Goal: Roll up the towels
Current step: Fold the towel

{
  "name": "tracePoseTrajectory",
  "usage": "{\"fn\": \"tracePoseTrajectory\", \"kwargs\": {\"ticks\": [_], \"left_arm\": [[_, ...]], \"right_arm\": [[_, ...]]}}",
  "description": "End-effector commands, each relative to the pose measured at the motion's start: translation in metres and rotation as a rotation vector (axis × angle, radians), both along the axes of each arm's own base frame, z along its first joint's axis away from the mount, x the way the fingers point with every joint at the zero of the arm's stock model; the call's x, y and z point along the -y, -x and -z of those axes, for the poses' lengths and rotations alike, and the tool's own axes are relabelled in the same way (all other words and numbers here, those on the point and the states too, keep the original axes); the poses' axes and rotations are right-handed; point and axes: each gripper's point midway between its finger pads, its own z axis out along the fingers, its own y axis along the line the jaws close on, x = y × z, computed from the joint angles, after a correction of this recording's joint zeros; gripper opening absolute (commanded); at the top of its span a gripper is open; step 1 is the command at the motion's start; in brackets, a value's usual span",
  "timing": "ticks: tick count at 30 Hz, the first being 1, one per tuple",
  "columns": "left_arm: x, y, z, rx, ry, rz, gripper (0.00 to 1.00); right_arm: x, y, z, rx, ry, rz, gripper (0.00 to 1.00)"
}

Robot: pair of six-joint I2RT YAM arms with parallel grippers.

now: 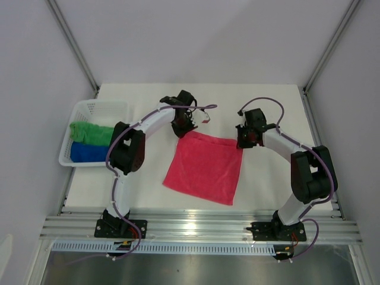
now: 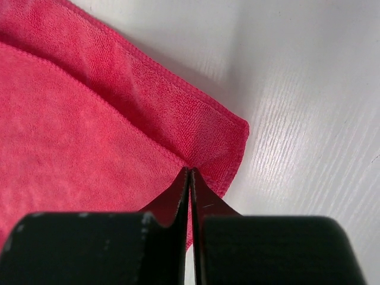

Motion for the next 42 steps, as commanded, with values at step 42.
{"fn": "tracePoseTrajectory", "kwargs": {"ticks": [42], "left_arm": [[-0.004,-0.004,-0.011,0.039,0.002,-0.015,0.01]], "right_arm": [[0.001,-0.005,0.031,-0.024,0.049,0.054,0.23]]}}
